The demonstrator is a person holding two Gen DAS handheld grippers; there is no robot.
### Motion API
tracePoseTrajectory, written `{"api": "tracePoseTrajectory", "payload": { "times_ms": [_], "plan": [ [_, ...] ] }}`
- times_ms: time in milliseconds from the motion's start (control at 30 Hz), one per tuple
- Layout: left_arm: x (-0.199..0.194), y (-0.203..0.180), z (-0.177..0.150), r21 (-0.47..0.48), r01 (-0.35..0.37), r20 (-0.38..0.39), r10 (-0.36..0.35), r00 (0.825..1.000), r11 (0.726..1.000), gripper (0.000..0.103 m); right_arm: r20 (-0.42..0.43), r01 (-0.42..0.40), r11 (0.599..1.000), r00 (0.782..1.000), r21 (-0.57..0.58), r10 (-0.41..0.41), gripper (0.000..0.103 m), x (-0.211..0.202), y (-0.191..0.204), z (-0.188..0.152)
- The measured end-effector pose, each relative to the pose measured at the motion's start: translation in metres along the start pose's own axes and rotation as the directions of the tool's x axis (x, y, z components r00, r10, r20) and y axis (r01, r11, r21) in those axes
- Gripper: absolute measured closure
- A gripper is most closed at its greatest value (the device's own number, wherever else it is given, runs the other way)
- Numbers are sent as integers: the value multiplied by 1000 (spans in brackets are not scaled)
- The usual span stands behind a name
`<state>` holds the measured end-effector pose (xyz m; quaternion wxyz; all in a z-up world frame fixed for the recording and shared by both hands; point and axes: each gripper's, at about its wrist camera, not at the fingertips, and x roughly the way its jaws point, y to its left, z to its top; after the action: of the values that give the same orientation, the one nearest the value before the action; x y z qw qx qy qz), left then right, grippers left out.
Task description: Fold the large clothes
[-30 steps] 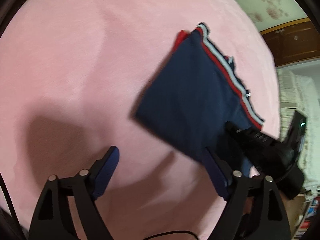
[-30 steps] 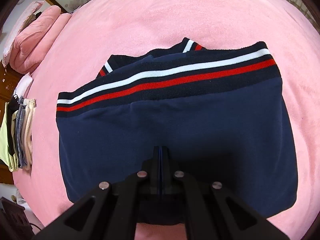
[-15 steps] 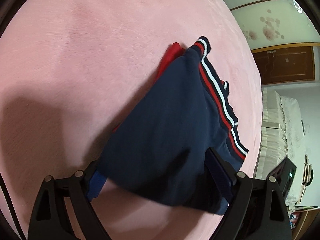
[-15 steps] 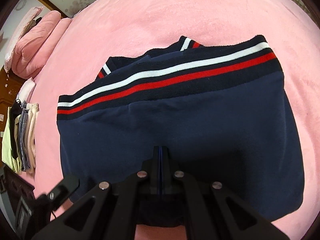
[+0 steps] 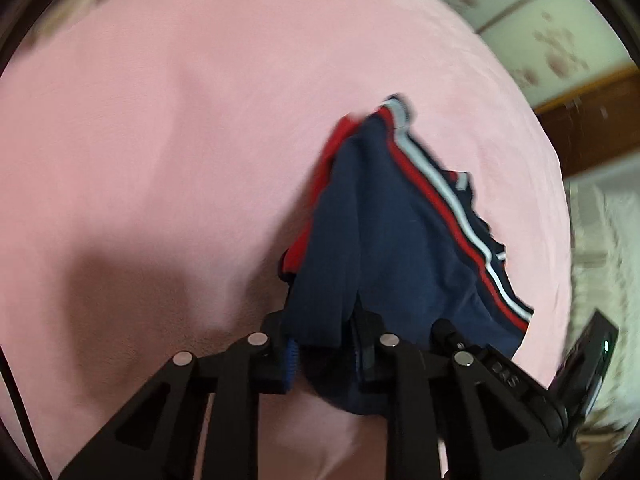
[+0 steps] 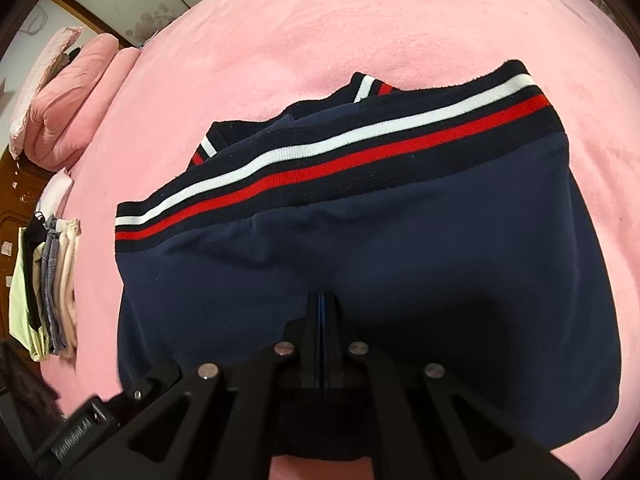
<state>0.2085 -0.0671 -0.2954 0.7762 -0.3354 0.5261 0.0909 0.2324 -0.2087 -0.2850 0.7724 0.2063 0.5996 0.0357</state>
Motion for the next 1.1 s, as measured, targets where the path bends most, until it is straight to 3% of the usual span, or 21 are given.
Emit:
{"api": "tracePoseTrajectory", "payload": {
  "times_ms": [167, 300, 467, 600, 700, 867, 1000, 1033, 1100],
  "plan": [
    [-23, -34, -7, 161, 9, 75, -21, 997, 987, 89, -20, -101, 991, 994, 87, 104, 103, 1, -22, 3],
    [-46, -72, -21, 325, -5, 142, -44, 989, 946, 90, -67, -193, 971, 977, 140, 204, 103, 3, -40, 9],
    [-71, -125, -58, 502, 18, 190, -131, 973, 865, 90, -141, -316, 931, 929, 185, 343, 103, 1, -65, 19],
    [-67, -166, -98, 624, 2, 172, -140, 975, 781, 90, -148, -323, 939, 929, 117, 338, 103, -12, -84, 24],
    [-53, -181, -117, 656, 5, 136, -125, 983, 754, 90, -115, -351, 929, 924, 122, 364, 103, -27, -110, 27],
    [-24, -193, -133, 671, 6, 72, -73, 995, 741, 89, -65, -359, 921, 926, 149, 371, 103, -46, -160, 33],
    [-16, -200, -145, 696, -24, 81, -46, 996, 717, 89, -38, -363, 919, 927, 154, 372, 103, -56, -185, 39],
    [-16, -200, -145, 699, -32, 87, -41, 995, 715, 89, -27, -366, 918, 927, 155, 374, 99, -57, -187, 41],
    [-14, -206, -149, 700, -47, 99, -32, 995, 712, 89, -17, -390, 907, 918, 158, 397, 98, -57, -190, 44]
  ]
}}
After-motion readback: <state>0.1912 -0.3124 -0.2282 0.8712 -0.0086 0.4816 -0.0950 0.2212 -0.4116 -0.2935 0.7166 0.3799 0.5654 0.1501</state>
